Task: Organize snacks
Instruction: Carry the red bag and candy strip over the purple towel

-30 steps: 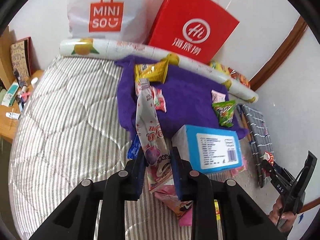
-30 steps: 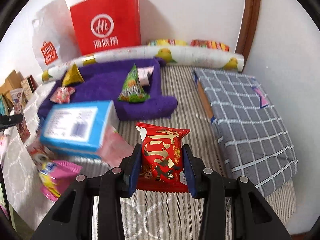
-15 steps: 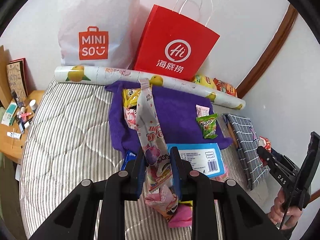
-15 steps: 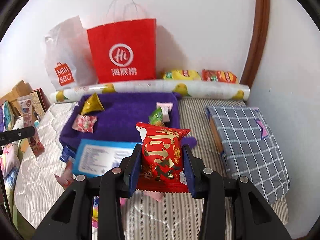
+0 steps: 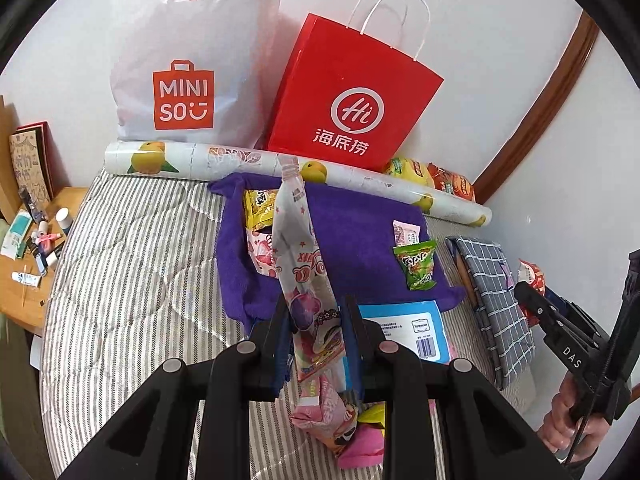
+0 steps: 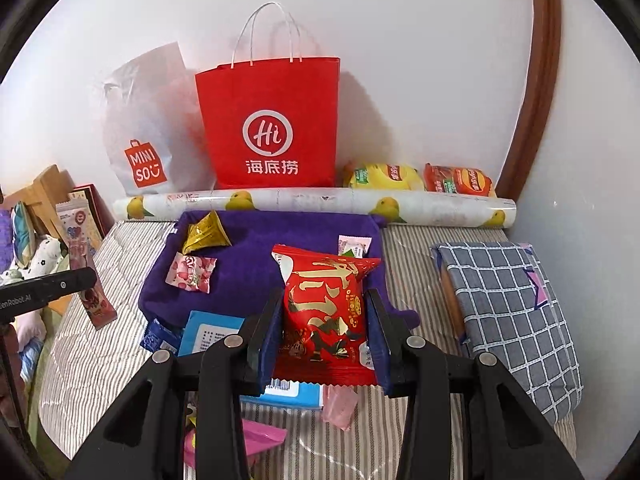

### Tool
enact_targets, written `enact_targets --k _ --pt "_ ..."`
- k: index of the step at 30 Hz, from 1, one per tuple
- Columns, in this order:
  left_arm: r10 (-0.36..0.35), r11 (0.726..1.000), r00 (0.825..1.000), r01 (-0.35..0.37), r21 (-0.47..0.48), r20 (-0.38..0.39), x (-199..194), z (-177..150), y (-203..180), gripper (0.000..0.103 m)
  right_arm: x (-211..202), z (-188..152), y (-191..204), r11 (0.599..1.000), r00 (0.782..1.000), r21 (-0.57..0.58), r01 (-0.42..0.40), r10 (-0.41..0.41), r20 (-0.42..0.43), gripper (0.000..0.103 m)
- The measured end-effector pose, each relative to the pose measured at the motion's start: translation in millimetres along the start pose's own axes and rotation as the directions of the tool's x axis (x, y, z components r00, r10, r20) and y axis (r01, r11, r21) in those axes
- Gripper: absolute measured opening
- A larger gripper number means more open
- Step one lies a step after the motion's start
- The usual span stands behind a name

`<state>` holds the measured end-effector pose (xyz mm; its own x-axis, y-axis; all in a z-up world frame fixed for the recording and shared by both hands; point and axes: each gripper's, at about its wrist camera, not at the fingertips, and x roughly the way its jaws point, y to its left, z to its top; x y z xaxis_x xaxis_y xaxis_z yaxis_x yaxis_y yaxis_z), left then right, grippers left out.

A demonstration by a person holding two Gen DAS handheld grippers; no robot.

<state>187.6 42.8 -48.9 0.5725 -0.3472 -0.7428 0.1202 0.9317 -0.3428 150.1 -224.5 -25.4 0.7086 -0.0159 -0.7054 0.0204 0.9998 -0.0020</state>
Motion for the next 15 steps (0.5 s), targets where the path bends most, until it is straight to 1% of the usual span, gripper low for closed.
enact_targets --k 7,15 --pt "0.003 1.000 1.000 -0.003 0.016 0.001 5.6 8.0 -4.2 0.023 9.7 2.4 -7.4 1.000 1.000 0.022 -0.004 0.005 -0.007 0.039" --pt "0.002 1.000 1.000 -0.002 0.021 -0.016 22.3 13.8 -3.5 0.023 21.1 2.8 -14.5 1.000 1.000 0.029 -0.002 0.003 -0.013 0.039"
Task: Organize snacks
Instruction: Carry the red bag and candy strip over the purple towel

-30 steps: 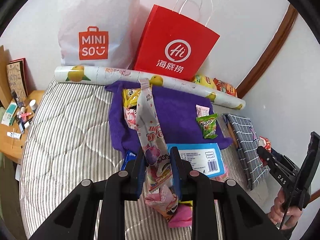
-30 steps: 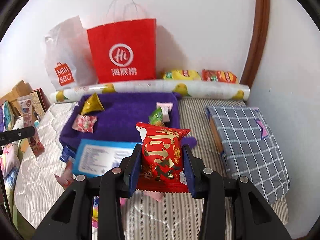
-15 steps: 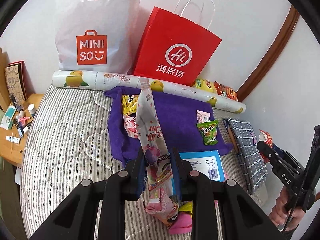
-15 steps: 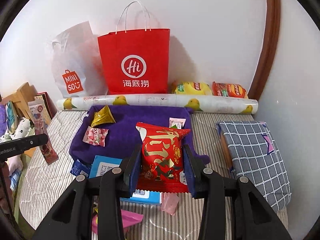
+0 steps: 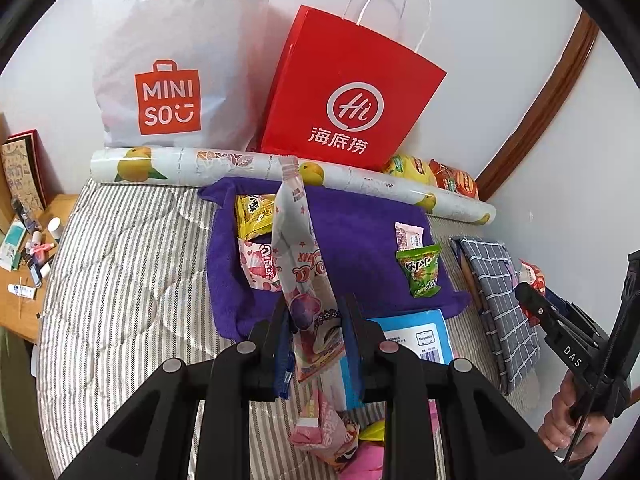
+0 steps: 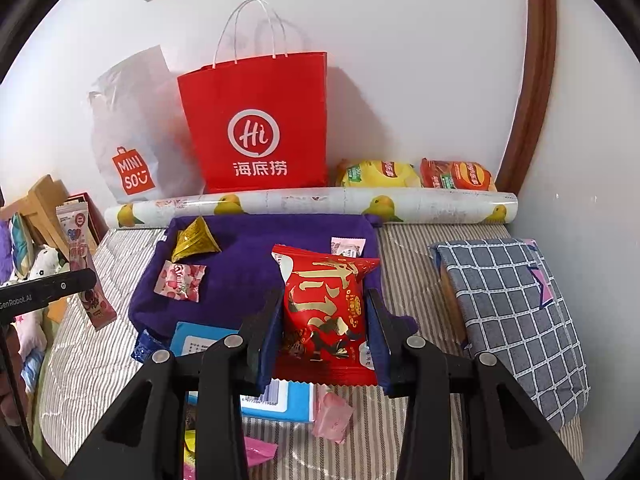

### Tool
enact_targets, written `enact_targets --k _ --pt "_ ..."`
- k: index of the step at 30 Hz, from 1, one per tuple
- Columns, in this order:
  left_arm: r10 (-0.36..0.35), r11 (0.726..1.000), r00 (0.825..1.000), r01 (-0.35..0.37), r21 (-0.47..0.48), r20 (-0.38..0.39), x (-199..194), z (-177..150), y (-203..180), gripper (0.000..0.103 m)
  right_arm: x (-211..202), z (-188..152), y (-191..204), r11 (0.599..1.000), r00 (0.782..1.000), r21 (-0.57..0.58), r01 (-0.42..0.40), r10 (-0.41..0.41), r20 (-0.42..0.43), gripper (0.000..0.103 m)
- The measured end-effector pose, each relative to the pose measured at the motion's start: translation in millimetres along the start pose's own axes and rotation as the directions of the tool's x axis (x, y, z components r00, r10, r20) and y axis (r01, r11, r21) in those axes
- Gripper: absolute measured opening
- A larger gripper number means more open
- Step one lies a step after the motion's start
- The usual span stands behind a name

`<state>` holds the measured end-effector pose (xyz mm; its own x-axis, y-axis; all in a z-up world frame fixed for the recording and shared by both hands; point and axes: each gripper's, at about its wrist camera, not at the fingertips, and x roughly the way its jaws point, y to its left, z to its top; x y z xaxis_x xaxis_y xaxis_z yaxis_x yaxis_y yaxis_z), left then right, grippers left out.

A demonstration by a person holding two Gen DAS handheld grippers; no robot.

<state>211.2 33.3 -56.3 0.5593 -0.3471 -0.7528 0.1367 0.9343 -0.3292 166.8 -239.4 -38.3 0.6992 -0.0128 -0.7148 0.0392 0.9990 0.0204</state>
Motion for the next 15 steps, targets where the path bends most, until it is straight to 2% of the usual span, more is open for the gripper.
enact_targets --k 15 --pt "0.020 1.000 1.000 -0.020 0.004 -0.022 28.5 11.1 5.5 0.023 32.1 9.4 4.2 1.000 1.000 -0.020 -0.012 0.012 -0.026 0.039"
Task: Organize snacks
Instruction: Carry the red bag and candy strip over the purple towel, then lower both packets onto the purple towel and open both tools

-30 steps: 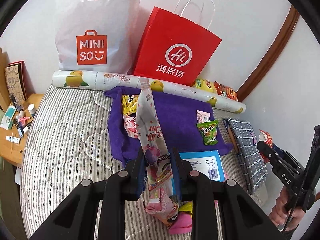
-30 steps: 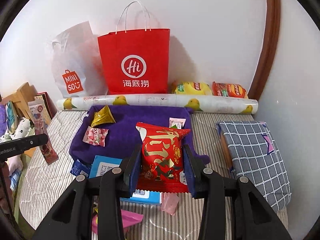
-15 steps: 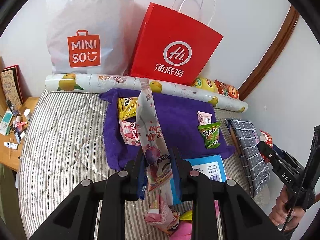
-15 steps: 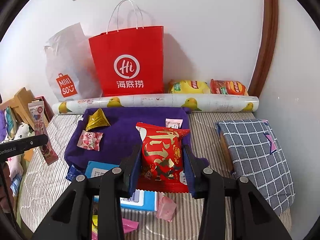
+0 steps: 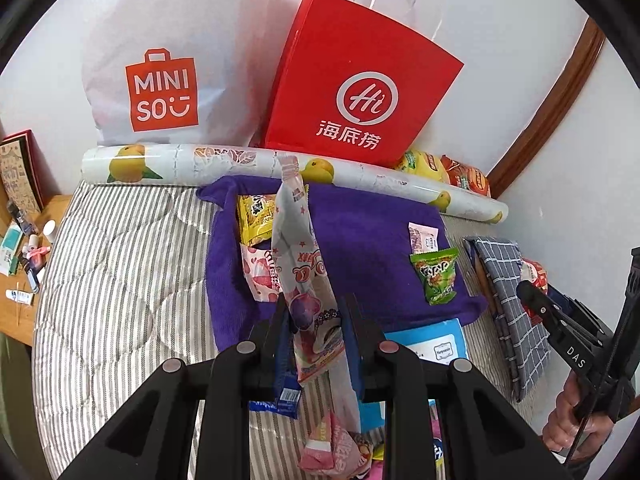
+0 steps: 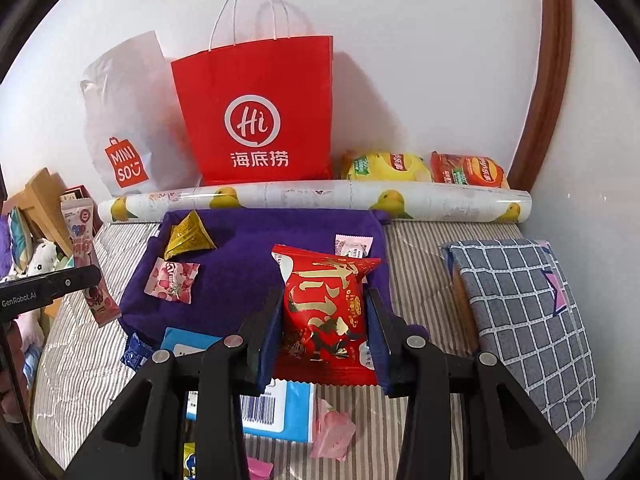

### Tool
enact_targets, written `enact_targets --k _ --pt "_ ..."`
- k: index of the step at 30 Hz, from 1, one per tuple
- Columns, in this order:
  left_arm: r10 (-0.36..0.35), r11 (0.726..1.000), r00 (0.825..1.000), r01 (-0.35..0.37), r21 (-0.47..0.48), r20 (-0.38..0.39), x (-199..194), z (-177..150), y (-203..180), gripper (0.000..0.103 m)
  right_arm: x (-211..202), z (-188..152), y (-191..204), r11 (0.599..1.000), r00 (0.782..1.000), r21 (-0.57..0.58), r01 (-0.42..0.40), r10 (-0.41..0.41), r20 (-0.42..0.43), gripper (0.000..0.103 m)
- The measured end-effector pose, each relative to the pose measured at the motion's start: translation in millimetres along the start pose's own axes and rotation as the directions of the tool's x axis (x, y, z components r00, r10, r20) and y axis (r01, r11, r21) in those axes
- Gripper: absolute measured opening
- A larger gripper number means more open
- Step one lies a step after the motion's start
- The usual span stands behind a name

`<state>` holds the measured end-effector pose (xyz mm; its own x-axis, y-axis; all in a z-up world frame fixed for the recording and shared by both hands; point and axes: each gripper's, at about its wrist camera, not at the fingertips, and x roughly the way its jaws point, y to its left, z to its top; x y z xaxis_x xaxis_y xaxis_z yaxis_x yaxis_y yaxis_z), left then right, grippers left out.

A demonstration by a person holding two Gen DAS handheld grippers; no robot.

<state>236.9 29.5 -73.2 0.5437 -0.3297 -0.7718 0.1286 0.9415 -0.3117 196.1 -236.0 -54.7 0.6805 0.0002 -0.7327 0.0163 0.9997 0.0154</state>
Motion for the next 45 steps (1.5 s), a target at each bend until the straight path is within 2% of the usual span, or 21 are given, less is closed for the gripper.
enact_targets --k 10,22,34,45 --pt "-0.006 1.000 1.000 0.007 0.002 -0.008 17.0 12.6 4.9 0.023 27.5 7.2 -0.4 1.000 0.999 0.005 -0.023 0.024 -0.025 0.039" --pt "-0.026 1.000 0.998 0.026 0.000 -0.052 56.6 30.2 7.4 0.023 81.9 14.9 15.5 0.997 0.993 -0.022 -0.079 0.077 -0.095 0.039" --pt "-0.054 0.998 0.993 0.052 -0.027 -0.104 104.4 36.2 7.1 0.023 139.2 11.3 26.0 0.992 0.976 -0.062 -0.111 0.097 -0.194 0.039" --pt "-0.064 0.996 0.989 0.056 -0.065 -0.133 123.1 33.1 13.8 0.023 161.7 3.7 37.6 0.985 0.957 -0.099 -0.139 0.108 -0.269 0.039"
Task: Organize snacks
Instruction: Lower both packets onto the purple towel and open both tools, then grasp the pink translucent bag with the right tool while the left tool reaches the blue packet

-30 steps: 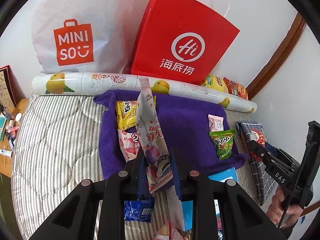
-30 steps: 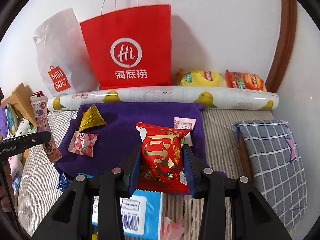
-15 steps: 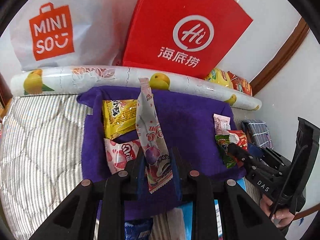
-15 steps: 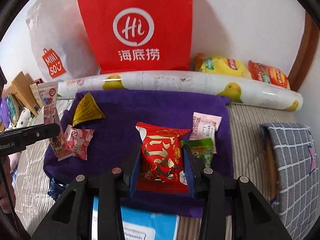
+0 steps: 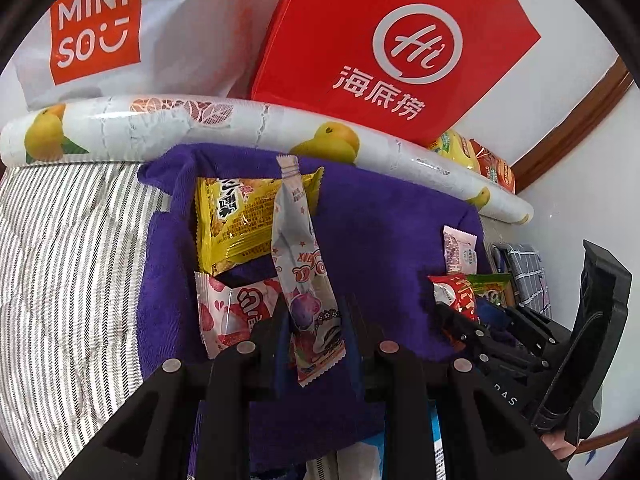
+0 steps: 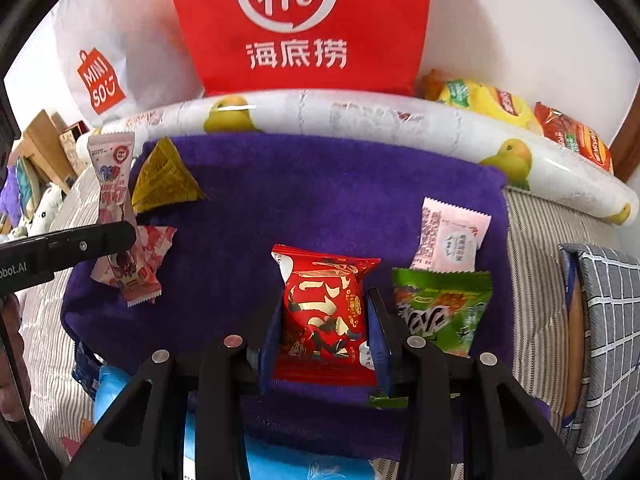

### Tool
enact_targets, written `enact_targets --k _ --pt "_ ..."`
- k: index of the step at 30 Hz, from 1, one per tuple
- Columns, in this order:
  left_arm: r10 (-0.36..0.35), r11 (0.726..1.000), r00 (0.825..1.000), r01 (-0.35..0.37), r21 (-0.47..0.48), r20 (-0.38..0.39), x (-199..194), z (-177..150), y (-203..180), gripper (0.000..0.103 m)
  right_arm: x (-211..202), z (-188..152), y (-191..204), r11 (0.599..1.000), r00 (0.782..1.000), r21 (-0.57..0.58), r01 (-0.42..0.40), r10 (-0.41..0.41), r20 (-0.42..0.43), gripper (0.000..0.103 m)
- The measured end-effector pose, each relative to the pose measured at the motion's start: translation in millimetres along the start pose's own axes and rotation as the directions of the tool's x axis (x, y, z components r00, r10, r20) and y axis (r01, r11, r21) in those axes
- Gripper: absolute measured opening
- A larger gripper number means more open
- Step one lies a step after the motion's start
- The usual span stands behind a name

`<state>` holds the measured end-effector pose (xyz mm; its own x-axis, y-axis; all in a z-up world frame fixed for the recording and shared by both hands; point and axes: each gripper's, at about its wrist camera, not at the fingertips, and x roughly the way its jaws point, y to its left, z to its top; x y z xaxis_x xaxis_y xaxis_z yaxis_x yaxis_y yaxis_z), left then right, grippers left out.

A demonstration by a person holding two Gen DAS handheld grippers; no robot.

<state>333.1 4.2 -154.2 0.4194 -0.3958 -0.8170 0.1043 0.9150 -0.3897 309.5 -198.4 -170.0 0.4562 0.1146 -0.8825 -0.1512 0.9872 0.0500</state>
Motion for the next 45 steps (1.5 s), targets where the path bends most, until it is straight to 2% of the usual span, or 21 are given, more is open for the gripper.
enact_targets --k 10,12,13,14,17,23,28,30,33,36,38,45 --pt "-0.008 1.000 0.999 0.007 -0.004 -0.032 10.2 -4.1 -1.5 0.024 13.9 3.5 4.0 1.000 0.996 -0.015 0.025 -0.026 -0.091 0.041" --pt "0.002 1.000 0.999 -0.002 0.009 -0.039 9.3 -6.1 -2.5 0.024 13.2 4.7 5.5 1.000 0.994 -0.018 0.018 -0.019 -0.104 0.046" --pt "0.007 1.000 0.999 -0.007 0.017 -0.039 8.3 -6.9 -2.8 0.025 12.6 6.7 6.7 1.000 0.995 -0.019 0.013 -0.015 -0.101 0.054" --pt "0.015 1.000 0.999 -0.014 0.024 -0.038 6.5 -7.9 -3.1 0.029 8.3 6.6 8.4 1.000 0.996 -0.021 0.008 -0.010 -0.088 0.061" --pt "0.027 0.999 0.999 -0.026 0.029 -0.037 -0.9 -10.6 -3.2 0.040 -9.0 5.1 12.7 1.000 0.999 -0.028 0.012 -0.013 -0.035 0.069" --pt "0.059 0.997 0.998 -0.059 0.047 0.003 -35.1 -20.6 -5.0 0.052 -58.4 -2.6 6.2 0.999 0.997 0.004 0.033 -0.033 0.076 0.070" --pt "0.070 0.997 0.997 -0.071 0.037 0.038 -64.9 -35.1 -5.3 0.055 -101.4 -25.8 -17.4 0.993 0.981 0.077 0.089 -0.101 0.166 0.073" --pt "0.083 0.996 0.995 -0.085 0.034 0.054 -74.5 -41.9 -6.5 0.055 -114.8 -32.0 -26.9 0.988 0.972 0.086 0.131 -0.145 0.183 0.074" --pt "0.111 0.993 0.991 -0.113 0.021 0.072 -83.8 -52.5 -8.3 0.055 -129.5 -53.2 -41.1 0.983 0.968 0.093 0.155 -0.170 0.187 0.074" --pt "0.121 0.992 0.989 -0.123 0.009 0.082 -93.7 -67.3 -8.8 0.055 -138.5 -76.6 -55.2 0.979 0.969 0.138 0.149 -0.172 0.175 0.074" --pt "0.129 0.991 0.987 -0.130 0.004 0.094 -98.5 -76.6 -10.2 0.055 -139.6 -93.3 -61.3 0.980 0.976 0.162 0.114 -0.141 0.165 0.074" --pt "0.176 0.984 0.979 -0.178 0.008 0.107 -114.9 -99.3 -16.2 0.055 -128.3 -140.9 -56.0 0.988 0.994 0.147 0.051 -0.064 0.091 0.065"
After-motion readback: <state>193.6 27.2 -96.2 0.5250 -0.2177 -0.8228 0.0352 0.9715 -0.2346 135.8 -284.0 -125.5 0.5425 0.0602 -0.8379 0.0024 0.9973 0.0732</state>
